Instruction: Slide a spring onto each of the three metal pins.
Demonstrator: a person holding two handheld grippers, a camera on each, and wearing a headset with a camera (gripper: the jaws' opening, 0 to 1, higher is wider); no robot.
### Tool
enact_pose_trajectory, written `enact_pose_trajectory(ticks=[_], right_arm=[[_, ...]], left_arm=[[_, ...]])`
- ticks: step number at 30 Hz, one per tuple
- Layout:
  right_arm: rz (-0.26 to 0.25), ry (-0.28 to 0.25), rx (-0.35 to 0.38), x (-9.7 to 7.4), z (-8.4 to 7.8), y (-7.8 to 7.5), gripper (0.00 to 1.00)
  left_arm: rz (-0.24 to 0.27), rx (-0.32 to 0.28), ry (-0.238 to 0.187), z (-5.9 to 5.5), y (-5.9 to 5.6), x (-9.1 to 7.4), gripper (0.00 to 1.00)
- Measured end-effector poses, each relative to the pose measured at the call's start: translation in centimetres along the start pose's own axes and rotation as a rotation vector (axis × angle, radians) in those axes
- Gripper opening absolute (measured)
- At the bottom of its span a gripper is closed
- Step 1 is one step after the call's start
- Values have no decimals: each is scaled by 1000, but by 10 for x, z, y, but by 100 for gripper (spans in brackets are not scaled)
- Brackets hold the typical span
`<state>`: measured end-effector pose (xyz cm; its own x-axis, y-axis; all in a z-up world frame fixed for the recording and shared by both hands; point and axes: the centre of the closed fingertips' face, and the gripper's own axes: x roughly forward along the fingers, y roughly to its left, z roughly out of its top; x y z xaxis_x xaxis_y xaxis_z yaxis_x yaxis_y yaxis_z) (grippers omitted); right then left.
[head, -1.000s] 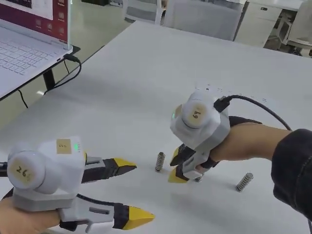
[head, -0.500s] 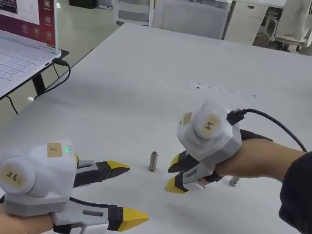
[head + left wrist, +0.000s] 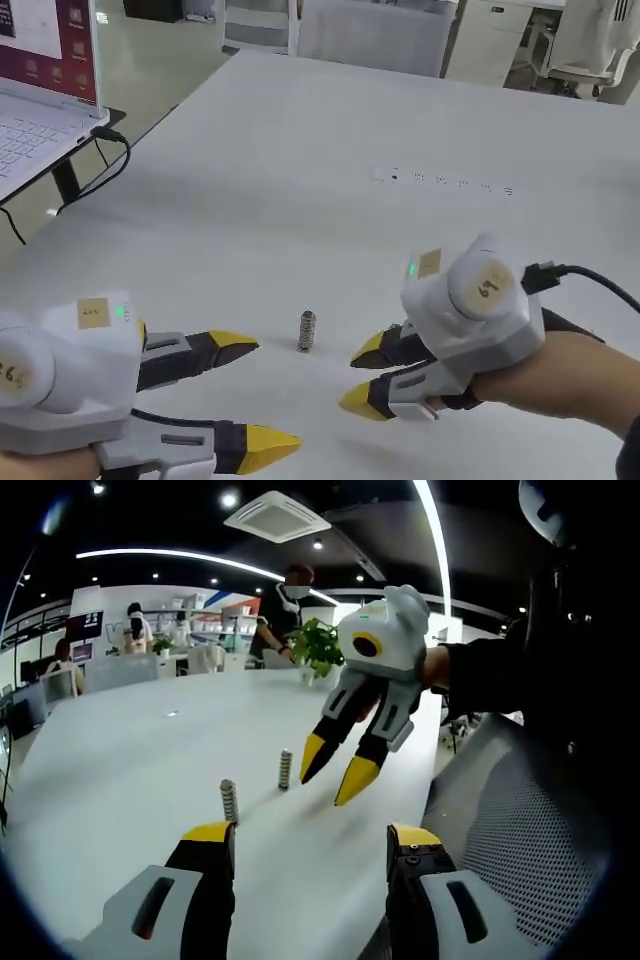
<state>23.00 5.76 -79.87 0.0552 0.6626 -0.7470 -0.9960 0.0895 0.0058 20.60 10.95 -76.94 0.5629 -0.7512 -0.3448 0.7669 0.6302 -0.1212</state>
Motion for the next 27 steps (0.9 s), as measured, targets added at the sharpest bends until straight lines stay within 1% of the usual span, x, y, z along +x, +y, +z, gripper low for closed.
enact_pose_trajectory(ticks=[7,11,18,21,27], right_arm=[[-30,-60,37,-15,-3,3,23],[-42,-75,58,-20,-8,5,24],[-68,-124,99,-32,-14,10,24],[-86,-140,114,-39,-20,10,24],[-118,-150,150,-50,-32,9,25]], left_arm=[[-3,3,3,1,-1,0,56],[-3,4,3,2,-1,0,56],[0,4,3,4,-1,0,56],[-1,4,5,4,-1,0,56],[0,2,6,4,-2,-1,57]])
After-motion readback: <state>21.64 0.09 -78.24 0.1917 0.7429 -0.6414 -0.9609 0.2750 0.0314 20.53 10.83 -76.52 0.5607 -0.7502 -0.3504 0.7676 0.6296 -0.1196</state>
